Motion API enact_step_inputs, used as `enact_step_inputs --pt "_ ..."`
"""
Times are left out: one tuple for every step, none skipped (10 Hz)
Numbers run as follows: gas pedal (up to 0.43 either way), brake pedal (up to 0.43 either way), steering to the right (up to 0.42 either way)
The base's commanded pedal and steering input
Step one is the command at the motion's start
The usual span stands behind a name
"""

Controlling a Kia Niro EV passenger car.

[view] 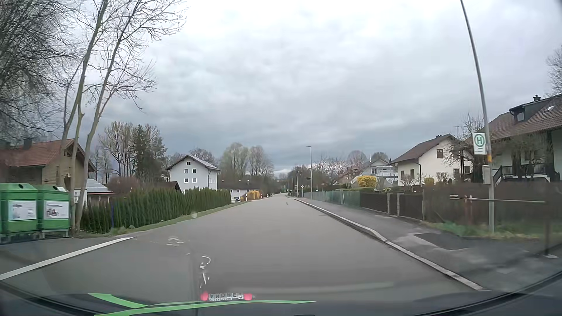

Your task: Follow the waypoints while adhering to traffic rules and regulations

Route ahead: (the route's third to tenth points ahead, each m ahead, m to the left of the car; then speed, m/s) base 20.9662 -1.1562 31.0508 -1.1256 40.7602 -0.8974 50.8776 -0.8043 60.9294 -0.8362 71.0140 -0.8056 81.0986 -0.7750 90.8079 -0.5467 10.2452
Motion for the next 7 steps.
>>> enact_step_inputs --pt "0.087 0.000 0.001" --pt "0.087 0.000 0.001" --pt "0.087 0.000 0.001" --pt "0.087 0.000 0.001" --pt "0.087 0.000 0.001" --pt "0.087 0.000 0.001" --pt "0.087 0.000 0.001"
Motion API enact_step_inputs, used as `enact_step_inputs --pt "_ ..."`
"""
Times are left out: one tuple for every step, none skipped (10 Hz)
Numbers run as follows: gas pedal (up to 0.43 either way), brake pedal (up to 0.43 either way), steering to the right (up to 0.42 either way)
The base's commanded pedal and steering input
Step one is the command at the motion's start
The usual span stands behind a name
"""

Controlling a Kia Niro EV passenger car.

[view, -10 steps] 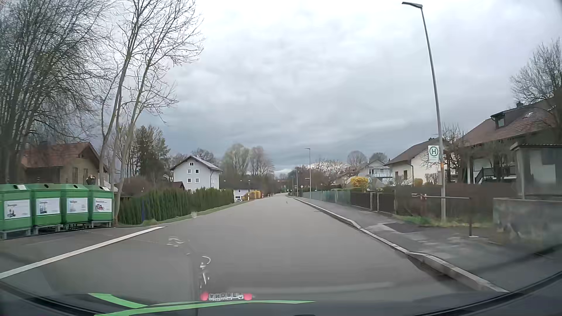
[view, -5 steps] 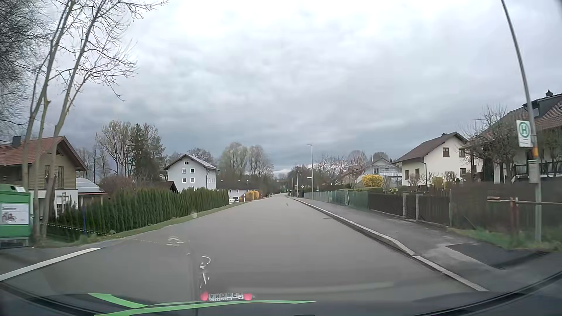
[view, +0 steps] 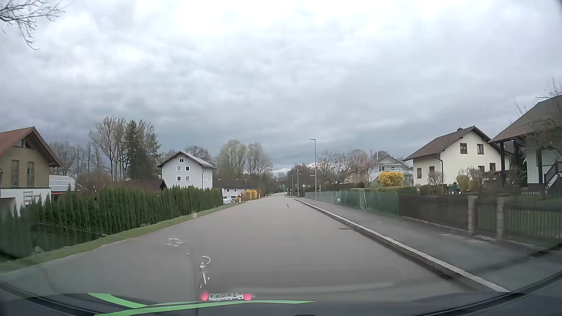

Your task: Follow the waypoints while adhering to traffic rules and regulations

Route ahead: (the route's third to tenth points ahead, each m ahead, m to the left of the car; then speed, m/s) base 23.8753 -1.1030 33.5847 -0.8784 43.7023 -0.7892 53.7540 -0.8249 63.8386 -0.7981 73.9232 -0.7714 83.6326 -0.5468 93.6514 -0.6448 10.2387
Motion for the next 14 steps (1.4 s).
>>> enact_step_inputs --pt "0.087 0.000 0.001" --pt "0.087 0.000 0.001" --pt "0.087 0.000 0.001" --pt "0.087 0.000 0.001" --pt "0.087 0.000 0.001" --pt "0.087 0.000 0.001" --pt "0.079 0.000 0.001" --pt "0.079 0.000 0.001" --pt "0.079 0.000 0.001" --pt "0.079 0.000 0.001" --pt "0.079 0.000 0.001" --pt "0.079 0.000 0.001" --pt "0.079 0.000 0.001" --pt "0.079 0.000 0.001"
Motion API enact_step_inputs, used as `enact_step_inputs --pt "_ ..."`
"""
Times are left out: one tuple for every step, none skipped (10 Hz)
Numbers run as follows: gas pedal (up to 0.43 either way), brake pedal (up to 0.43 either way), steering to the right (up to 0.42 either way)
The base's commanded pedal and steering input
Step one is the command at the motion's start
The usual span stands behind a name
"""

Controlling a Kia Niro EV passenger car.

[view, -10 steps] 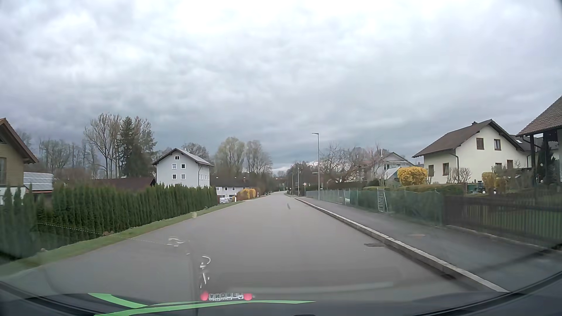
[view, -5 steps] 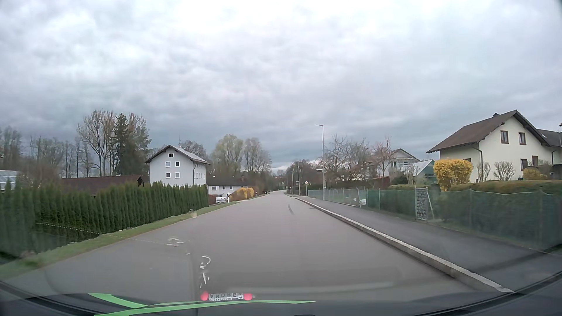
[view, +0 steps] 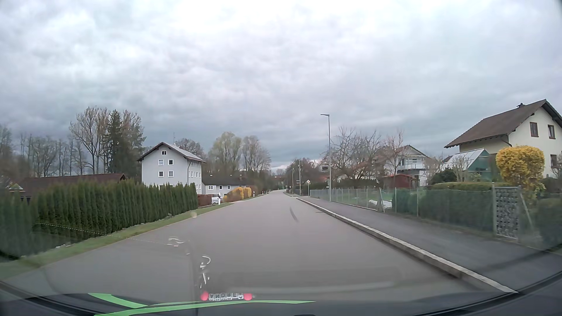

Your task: Follow the waypoints while adhering to traffic rules and regulations

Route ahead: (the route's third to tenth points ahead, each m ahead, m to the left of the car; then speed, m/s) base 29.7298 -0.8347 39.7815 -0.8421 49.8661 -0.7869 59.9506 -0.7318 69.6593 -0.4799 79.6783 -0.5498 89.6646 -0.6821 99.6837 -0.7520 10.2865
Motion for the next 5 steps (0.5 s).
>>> enact_step_inputs --pt "0.067 0.000 0.001" --pt "0.067 0.000 0.001" --pt "0.067 0.000 0.001" --pt "0.067 0.000 0.001" --pt "0.067 0.000 0.002"
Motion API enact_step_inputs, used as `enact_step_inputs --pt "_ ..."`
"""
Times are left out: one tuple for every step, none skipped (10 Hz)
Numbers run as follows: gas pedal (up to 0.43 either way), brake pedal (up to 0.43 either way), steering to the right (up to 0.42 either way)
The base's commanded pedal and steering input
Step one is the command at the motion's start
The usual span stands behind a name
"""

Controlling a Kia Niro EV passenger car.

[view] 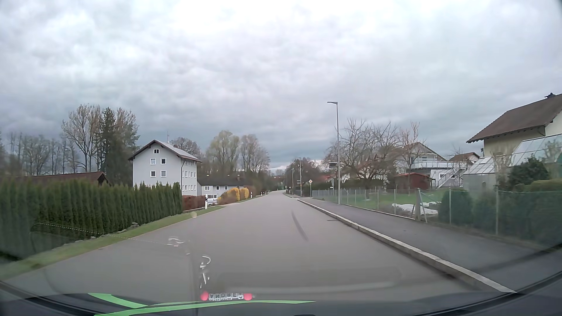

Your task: Follow the waypoints while adhering to traffic rules and regulations

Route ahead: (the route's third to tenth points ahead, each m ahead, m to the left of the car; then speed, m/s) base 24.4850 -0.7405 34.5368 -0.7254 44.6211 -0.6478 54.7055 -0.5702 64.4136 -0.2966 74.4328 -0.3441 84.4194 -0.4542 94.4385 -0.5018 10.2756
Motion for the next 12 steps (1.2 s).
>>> enact_step_inputs --pt "0.079 0.000 0.002" --pt "0.079 0.000 0.002" --pt "0.079 0.000 0.002" --pt "0.079 0.000 0.002" --pt "0.087 0.000 0.002" --pt "0.087 0.000 0.002" --pt "0.087 0.000 0.002" --pt "0.098 0.000 0.002" --pt "0.098 0.000 0.002" --pt "0.098 0.000 0.002" --pt "0.098 0.000 0.002" --pt "0.098 0.000 0.002"
